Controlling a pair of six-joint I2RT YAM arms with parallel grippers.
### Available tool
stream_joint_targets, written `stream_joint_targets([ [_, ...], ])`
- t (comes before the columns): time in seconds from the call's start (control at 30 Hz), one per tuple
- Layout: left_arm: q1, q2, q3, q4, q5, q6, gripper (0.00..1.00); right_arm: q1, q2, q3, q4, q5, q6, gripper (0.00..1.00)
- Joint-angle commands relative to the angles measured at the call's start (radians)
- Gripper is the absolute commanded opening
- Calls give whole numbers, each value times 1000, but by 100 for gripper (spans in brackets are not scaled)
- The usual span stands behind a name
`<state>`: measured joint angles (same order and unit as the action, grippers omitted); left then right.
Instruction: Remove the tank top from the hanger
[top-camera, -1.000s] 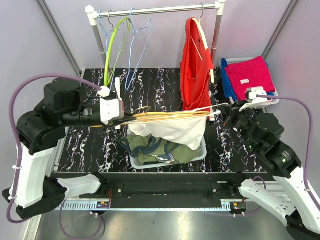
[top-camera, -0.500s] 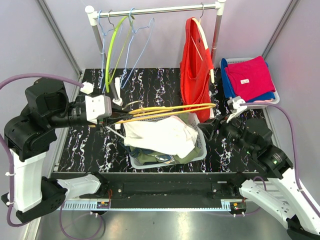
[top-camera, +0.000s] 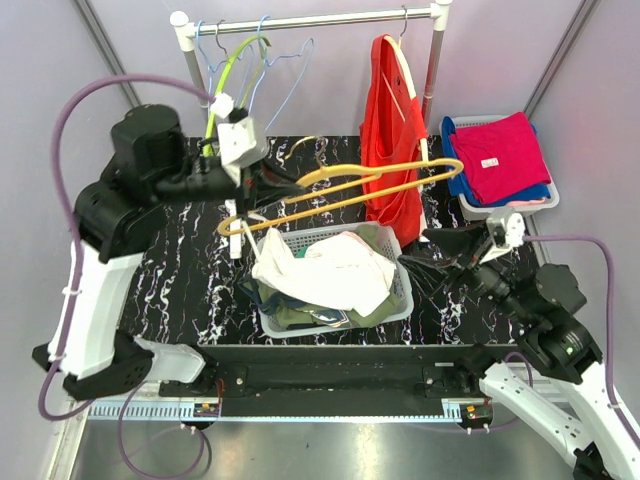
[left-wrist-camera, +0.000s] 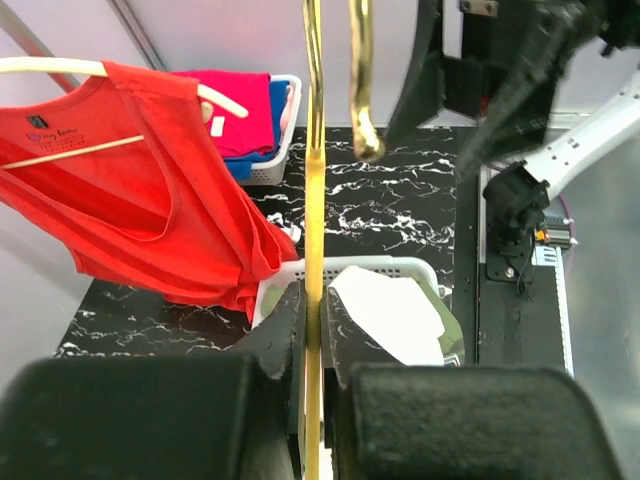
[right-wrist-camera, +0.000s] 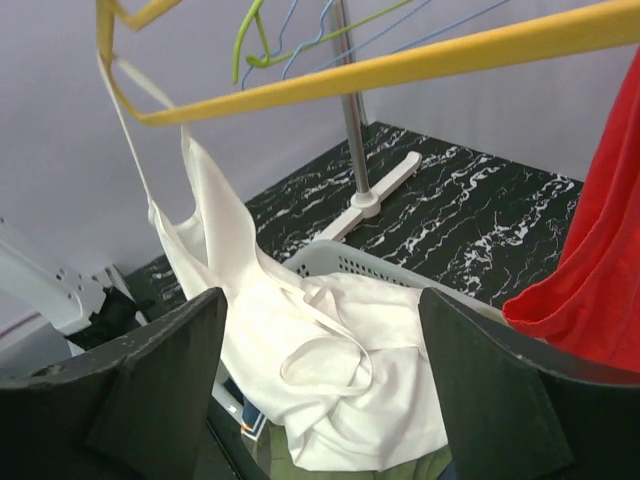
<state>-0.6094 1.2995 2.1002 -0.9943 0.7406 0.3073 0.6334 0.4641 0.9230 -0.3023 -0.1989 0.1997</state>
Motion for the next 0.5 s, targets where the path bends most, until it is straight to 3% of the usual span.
stream_joint_targets([
  [0.0,5,56,96,115,-17,-65,0,-1,80,13,68,-71,-91,91],
  [0.1,4,92,139,129,-14,-79,0,-1,165,45,97,-83,-143,99],
  [0.3,4,141,169,154,-18,-108,0,50,381,149,141,-134,-241,100],
  [0.47,3,173,181,171,-9,-122,0,326,588,243,146,73,-419,100],
])
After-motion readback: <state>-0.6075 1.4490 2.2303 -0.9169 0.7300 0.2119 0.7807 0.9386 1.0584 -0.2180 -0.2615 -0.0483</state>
